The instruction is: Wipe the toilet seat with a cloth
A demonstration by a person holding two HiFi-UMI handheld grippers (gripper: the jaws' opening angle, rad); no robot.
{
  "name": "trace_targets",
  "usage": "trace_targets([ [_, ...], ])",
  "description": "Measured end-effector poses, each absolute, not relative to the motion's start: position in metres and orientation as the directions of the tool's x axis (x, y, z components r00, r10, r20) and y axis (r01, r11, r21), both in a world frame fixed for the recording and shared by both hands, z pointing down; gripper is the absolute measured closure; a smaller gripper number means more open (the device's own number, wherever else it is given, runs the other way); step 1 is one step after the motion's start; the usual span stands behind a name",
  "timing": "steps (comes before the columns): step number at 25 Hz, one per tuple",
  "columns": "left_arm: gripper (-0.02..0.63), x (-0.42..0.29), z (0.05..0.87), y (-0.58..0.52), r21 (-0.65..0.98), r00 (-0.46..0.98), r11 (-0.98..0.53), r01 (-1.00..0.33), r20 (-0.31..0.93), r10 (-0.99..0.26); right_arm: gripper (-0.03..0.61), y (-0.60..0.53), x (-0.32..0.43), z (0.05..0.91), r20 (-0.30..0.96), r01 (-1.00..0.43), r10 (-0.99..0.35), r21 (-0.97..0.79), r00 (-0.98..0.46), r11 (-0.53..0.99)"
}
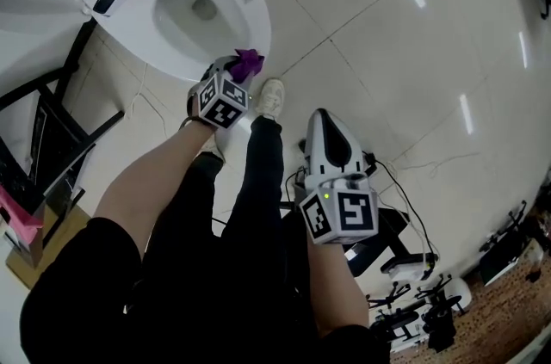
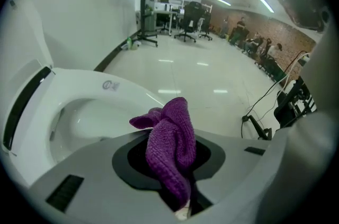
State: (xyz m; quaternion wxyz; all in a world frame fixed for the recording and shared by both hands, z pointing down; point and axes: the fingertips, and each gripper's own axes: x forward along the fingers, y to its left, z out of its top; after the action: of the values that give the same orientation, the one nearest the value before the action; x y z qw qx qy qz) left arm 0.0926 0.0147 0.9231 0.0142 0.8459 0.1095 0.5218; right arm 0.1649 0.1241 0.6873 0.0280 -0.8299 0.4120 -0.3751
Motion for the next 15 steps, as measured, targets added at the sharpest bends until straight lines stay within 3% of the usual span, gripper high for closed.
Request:
trace_targets([
  [15,0.514,0.15,0.944,0.01,0.108,0.475,-0.986,0.126,0.866,0.156,0.561,0.148,0.181,0.709,0.6,-0.624,-0.697,-0.383,0.393,-0.682],
])
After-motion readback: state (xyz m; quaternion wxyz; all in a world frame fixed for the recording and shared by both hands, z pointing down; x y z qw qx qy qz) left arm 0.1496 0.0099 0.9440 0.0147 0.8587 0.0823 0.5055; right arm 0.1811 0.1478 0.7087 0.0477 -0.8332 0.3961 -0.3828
